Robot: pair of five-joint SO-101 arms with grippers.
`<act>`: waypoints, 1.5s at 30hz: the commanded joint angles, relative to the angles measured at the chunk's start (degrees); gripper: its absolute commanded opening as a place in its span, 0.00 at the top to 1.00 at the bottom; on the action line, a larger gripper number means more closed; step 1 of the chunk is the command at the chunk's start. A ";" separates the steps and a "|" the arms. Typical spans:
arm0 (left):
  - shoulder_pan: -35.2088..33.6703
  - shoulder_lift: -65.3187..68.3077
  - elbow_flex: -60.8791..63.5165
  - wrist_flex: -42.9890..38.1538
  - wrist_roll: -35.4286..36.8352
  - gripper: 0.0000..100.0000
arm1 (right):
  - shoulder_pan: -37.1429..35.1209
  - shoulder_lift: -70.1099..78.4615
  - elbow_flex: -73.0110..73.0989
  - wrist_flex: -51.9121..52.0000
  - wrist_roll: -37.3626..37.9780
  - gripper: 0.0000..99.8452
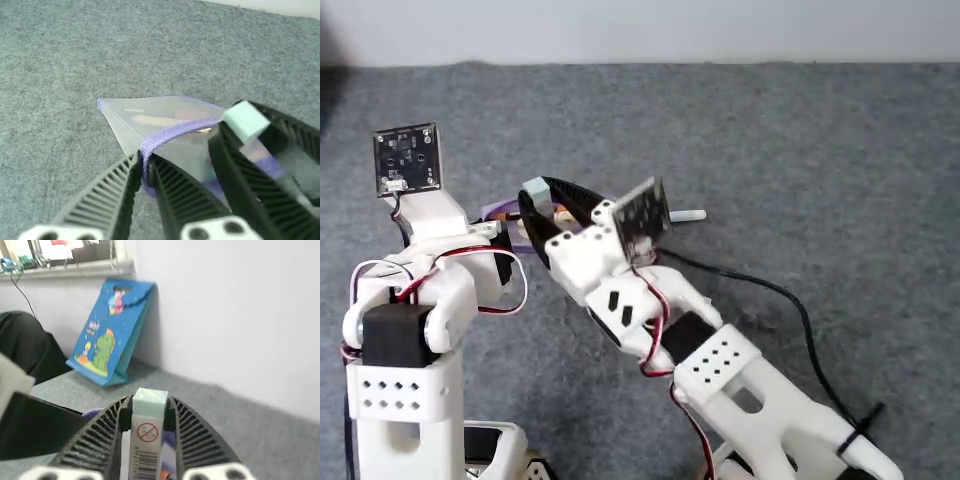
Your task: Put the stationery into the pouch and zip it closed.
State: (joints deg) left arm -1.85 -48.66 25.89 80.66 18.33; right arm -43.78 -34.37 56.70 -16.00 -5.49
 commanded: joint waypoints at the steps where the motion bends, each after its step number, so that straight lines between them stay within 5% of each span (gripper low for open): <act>1: 0.09 -0.09 -1.10 -1.41 0.62 0.99 | -0.40 -0.84 2.73 -10.24 4.57 0.99; 7: 0.09 0.00 -1.01 -1.41 0.62 0.99 | -1.63 -2.51 1.58 -1.98 4.66 0.99; 14: 0.09 0.00 -0.84 -1.41 0.62 0.99 | -4.53 -4.70 -9.67 20.70 -5.01 0.83; 25: 0.09 0.00 -0.75 -1.41 0.62 0.99 | -3.91 -5.41 -18.20 34.86 -6.68 0.88; 33: 0.09 0.00 -0.75 -1.41 0.53 0.99 | 6.02 -6.11 -28.22 56.48 -6.68 0.99; 40: 0.09 0.00 -0.75 -1.41 0.53 0.99 | 17.45 -5.49 -34.11 69.14 -6.24 0.98; 45: 0.09 0.00 -0.75 -1.41 0.53 0.99 | 19.38 -2.33 -32.62 76.79 0.00 0.95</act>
State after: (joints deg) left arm -1.85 -48.66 25.89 80.66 18.33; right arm -25.32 -37.63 25.58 57.05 -8.75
